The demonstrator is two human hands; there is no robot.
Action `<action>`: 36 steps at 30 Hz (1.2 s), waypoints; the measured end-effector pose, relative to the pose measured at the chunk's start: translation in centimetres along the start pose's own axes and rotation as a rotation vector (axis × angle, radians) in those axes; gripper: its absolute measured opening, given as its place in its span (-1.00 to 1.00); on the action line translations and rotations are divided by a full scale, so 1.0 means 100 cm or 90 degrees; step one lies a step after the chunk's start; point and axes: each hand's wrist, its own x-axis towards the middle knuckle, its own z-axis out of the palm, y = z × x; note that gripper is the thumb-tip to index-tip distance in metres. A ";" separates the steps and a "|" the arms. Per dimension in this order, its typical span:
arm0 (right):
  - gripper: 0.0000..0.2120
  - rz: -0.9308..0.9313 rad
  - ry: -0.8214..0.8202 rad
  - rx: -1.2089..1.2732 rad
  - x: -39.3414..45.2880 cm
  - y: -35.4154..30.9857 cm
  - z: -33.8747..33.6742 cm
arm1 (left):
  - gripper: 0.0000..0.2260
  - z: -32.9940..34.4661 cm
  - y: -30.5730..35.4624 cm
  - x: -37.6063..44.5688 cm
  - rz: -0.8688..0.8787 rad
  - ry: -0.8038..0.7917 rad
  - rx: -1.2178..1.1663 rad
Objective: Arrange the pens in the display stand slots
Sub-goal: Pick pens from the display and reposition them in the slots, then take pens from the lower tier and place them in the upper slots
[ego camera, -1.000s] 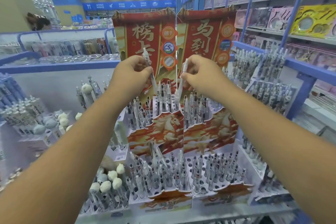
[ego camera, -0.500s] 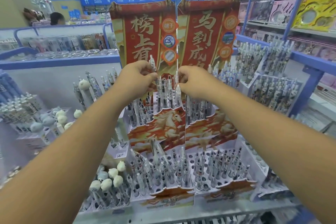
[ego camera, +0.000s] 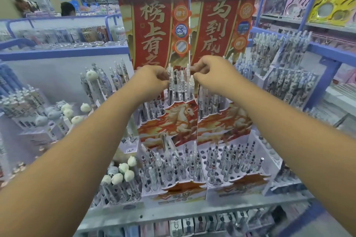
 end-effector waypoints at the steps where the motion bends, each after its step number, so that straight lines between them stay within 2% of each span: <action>1: -0.94 0.006 0.036 0.008 -0.006 0.002 -0.002 | -0.94 0.000 0.000 -0.001 -0.004 0.000 -0.001; 3: -0.95 0.019 0.078 0.031 -0.023 0.003 -0.002 | -0.89 0.000 0.000 -0.004 -0.008 0.000 0.005; 5: -0.93 0.028 0.071 0.052 -0.046 0.003 0.003 | -0.82 0.001 -0.002 -0.009 -0.013 0.020 0.003; 8: -0.88 0.030 -0.027 0.055 -0.078 0.000 0.022 | -0.78 0.001 -0.005 -0.030 0.017 0.145 -0.002; 10: -0.87 0.036 -0.121 0.042 -0.090 -0.002 0.038 | -0.88 0.001 -0.007 -0.057 0.031 0.214 -0.046; 13: -0.83 0.035 -0.235 -0.006 -0.090 -0.003 0.063 | -0.95 0.010 -0.018 -0.101 -0.023 0.135 -0.075; 15: -0.79 0.042 -0.282 -0.042 -0.085 -0.005 0.079 | -0.93 0.018 -0.030 -0.118 -0.070 0.068 -0.028; 18: -0.74 0.040 -0.323 -0.112 -0.079 -0.006 0.102 | -0.89 0.025 -0.047 -0.124 -0.111 0.009 0.042; 20: -0.79 0.043 -0.335 -0.159 -0.075 -0.007 0.112 | -0.87 0.029 -0.052 -0.122 -0.104 -0.029 0.089; 23: -0.89 0.059 -0.314 -0.181 -0.071 -0.006 0.120 | -0.84 0.036 -0.053 -0.116 -0.074 -0.072 0.116; 28: -0.88 0.046 -0.240 -0.116 -0.074 0.000 0.114 | -0.82 0.041 -0.049 -0.108 -0.052 -0.073 0.092; 32: -0.84 0.000 -0.128 0.021 -0.076 0.004 0.090 | -0.80 0.048 -0.047 -0.106 -0.054 -0.103 0.077; 36: -0.92 0.024 -0.049 0.262 -0.080 0.013 0.065 | -0.81 0.053 -0.034 -0.106 -0.062 -0.147 -0.099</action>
